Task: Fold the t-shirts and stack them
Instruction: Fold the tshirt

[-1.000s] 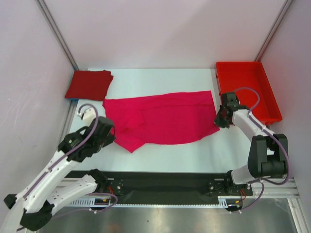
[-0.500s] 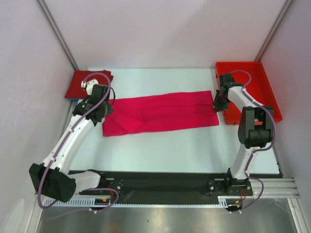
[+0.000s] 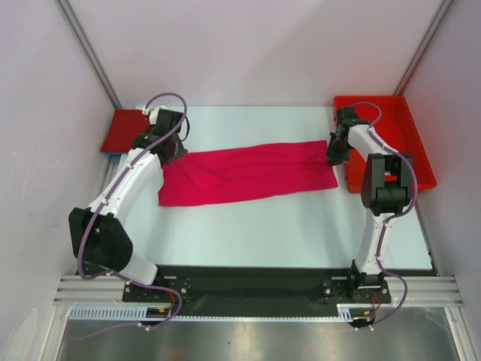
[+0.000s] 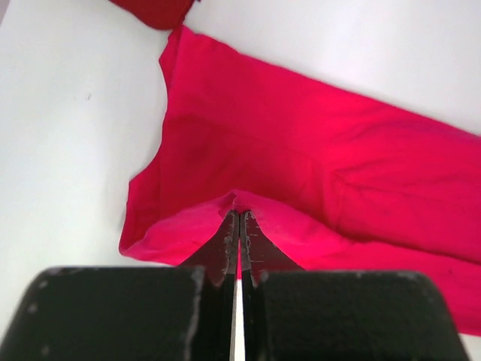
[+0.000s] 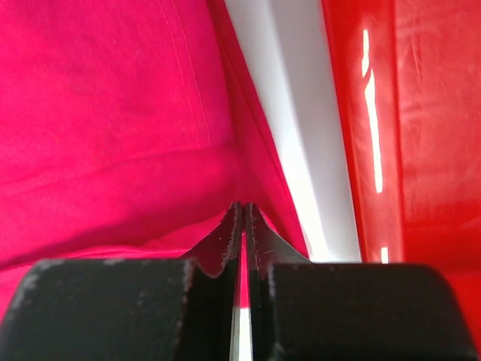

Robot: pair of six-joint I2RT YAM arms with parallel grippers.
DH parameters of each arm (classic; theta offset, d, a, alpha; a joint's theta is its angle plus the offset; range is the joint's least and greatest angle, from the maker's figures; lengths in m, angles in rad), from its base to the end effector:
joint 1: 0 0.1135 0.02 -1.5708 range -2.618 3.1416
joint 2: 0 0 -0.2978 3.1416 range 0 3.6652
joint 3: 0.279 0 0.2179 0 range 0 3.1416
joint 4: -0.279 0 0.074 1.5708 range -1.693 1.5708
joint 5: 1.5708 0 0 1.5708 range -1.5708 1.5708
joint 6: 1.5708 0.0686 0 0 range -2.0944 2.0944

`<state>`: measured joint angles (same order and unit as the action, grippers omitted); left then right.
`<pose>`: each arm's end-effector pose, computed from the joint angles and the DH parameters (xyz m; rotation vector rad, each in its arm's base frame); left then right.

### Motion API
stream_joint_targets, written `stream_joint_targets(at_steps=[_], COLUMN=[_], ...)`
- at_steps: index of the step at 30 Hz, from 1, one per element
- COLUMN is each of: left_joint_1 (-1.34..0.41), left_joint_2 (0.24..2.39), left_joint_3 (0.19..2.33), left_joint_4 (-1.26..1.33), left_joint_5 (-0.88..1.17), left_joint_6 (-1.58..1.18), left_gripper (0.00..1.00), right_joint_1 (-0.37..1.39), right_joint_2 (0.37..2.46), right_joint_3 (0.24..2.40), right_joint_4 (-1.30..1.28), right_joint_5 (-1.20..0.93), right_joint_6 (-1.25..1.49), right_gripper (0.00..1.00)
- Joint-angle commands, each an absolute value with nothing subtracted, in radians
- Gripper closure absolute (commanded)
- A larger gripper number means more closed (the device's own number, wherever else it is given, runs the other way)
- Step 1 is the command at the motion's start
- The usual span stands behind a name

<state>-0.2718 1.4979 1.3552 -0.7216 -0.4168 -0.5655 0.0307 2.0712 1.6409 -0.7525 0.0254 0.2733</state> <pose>0.2993 -0.0546 0.3361 -0.5218 2.2833 0.1011 0.4321 0.0115 0.2100 0.3401 2.7328 0.0473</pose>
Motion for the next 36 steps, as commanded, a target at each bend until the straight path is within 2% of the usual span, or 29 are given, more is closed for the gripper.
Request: stream_joint_targets(at_steps=[1,7,13,21,36], left_joint_1=[-0.245,-0.239,-0.233,-0.213,-0.184], left_joint_2=[1.517,1.585,1.611,1.577,1.654], left_joint_3=[1.439,1.488,1.485,1.451,1.485], left_joint_4=[-0.683,-0.692,-0.706,-0.704,-0.675], left_joint_5=[-0.446,-0.445,-0.462,-0.515,-0.469], left_joint_6=[-0.529,-0.531,-0.543,-0.554,-0.542], left_gripper=[1.00,1.00,1.00,1.00,1.00], right_joint_1=[0.021,0.015,0.014,0.009,0.009], right_joint_2=[2.097,2.128,2.149,2.129,2.206], right_joint_3=[1.706,1.740,1.758,1.759,1.810], right_joint_4=[-0.767,-0.779,-0.778,-0.776,-0.765], right_joint_5=[0.020,0.012,0.011,0.029,0.009], right_joint_6=[0.255,0.255,0.255,0.261,0.270], right_gripper=[0.97,0.99,0.97,1.00,0.96])
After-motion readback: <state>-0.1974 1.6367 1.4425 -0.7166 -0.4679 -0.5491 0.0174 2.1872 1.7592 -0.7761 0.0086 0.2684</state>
